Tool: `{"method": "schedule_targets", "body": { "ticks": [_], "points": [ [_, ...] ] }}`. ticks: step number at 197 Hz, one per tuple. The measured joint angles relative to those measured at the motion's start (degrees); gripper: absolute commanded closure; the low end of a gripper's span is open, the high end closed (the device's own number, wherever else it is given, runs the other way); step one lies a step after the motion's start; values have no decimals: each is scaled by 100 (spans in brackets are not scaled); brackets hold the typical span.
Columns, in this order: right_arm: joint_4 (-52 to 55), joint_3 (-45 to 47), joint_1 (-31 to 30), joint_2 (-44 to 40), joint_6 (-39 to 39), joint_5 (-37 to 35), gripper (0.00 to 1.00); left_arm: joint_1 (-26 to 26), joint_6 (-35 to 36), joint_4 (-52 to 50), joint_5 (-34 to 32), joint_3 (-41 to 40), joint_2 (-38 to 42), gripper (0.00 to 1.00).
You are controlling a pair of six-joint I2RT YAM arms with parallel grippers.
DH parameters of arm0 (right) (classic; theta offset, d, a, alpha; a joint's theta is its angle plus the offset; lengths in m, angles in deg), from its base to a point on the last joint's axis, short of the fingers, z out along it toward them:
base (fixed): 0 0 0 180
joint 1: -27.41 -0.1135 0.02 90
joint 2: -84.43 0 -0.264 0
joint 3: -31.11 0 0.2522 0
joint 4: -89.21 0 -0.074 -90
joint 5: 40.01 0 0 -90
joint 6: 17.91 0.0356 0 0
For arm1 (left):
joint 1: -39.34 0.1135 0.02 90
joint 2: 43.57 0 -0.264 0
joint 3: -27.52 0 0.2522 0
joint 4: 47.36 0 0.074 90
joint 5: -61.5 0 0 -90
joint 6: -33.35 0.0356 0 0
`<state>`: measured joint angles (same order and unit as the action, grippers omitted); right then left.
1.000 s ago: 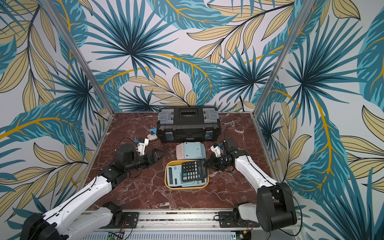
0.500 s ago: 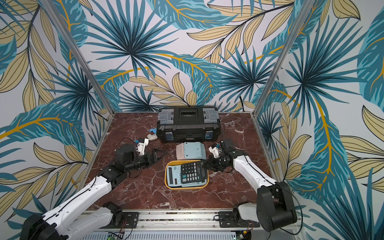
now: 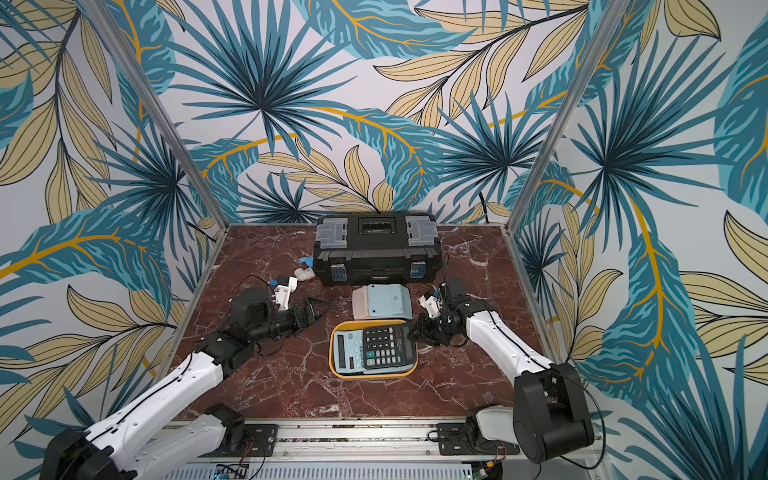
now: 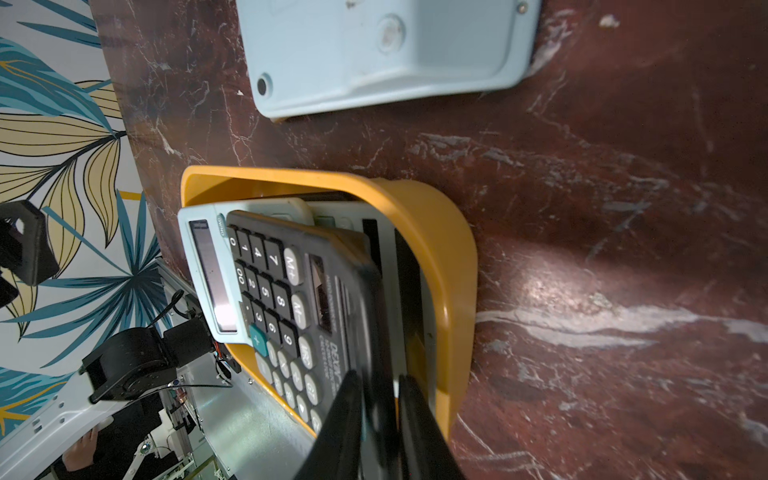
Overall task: Put the calculator in the storage box
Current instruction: Place the calculator in the storage box.
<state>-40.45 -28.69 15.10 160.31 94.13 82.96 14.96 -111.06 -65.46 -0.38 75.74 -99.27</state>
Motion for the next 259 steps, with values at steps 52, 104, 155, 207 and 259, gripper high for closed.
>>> {"method": "schedule_targets", "body": {
  "ticks": [52,104,155,207,259],
  "points": [
    [61,-2,0,0,-2,-149,74,2,0,4,20,0,-2,0],
    [129,-17,-2,-11,-22,-304,62,7,-2,48,20,0,-37,0],
    [225,-72,-2,-323,48,-431,36,7,2,153,42,0,-267,0],
    [28,-168,-2,-782,219,-721,1,7,247,168,-35,92,-721,0],
    [-380,-468,0,-713,439,-1248,0,-4,850,20,-446,732,-1419,0]
  ]
}}
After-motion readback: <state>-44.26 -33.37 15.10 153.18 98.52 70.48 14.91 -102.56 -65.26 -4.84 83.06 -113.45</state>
